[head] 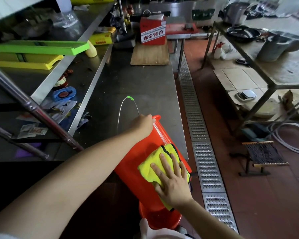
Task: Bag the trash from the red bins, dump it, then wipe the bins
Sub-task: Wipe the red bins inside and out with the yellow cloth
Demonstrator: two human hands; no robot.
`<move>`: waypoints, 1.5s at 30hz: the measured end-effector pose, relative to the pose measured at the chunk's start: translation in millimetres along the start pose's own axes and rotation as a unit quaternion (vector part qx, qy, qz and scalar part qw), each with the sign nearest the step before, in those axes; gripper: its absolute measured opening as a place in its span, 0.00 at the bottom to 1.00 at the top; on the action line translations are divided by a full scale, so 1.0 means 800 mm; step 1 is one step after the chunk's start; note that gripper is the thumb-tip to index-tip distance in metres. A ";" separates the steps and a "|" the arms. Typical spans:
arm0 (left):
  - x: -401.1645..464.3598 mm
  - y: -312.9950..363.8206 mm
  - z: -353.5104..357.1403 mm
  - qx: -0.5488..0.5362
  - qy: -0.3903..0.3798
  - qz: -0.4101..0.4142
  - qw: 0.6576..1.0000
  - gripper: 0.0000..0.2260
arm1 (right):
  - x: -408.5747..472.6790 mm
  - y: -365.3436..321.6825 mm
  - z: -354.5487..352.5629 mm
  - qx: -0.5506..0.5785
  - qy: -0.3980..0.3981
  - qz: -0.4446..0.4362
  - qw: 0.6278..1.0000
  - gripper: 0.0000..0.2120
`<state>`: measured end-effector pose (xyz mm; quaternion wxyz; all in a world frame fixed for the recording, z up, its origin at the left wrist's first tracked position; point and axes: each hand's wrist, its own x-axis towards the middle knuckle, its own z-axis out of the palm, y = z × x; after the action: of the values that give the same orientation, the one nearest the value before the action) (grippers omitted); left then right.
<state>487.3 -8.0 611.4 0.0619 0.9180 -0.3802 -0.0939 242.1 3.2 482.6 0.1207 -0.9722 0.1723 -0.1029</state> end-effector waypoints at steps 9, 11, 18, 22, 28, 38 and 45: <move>-0.014 -0.027 -0.031 -0.260 0.076 0.025 0.962 0.18 | 0.075 -0.002 -0.044 -0.070 0.041 -0.005 0.997 0.31; -0.009 -0.033 -0.036 -0.287 0.051 0.030 0.956 0.19 | 0.106 0.001 -0.059 -0.076 0.035 -0.002 0.996 0.28; -0.011 -0.058 -0.006 -0.329 -0.029 0.040 0.943 0.16 | 0.161 0.007 -0.061 -0.090 -0.037 -0.024 0.995 0.29; -0.011 -0.082 -0.019 -0.286 -0.110 0.021 0.952 0.13 | 0.150 -0.003 -0.036 -0.118 -0.005 -0.058 0.991 0.29; 0.000 -0.054 -0.024 -0.228 0.001 0.087 0.970 0.17 | 0.150 0.002 -0.027 -0.111 0.022 -0.051 0.992 0.30; -0.012 -0.070 -0.007 -0.258 0.040 0.089 0.961 0.15 | 0.181 0.059 -0.067 0.012 -0.003 -0.022 1.000 0.28; -0.040 -0.102 0.011 -0.275 0.015 0.038 0.961 0.17 | 0.230 0.113 -0.076 0.293 -0.063 0.178 0.937 0.23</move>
<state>519.6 71.7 591.7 0.3211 0.8518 -0.3732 -0.1790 368.6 -157.7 544.7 0.4276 -0.8514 0.2967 -0.0644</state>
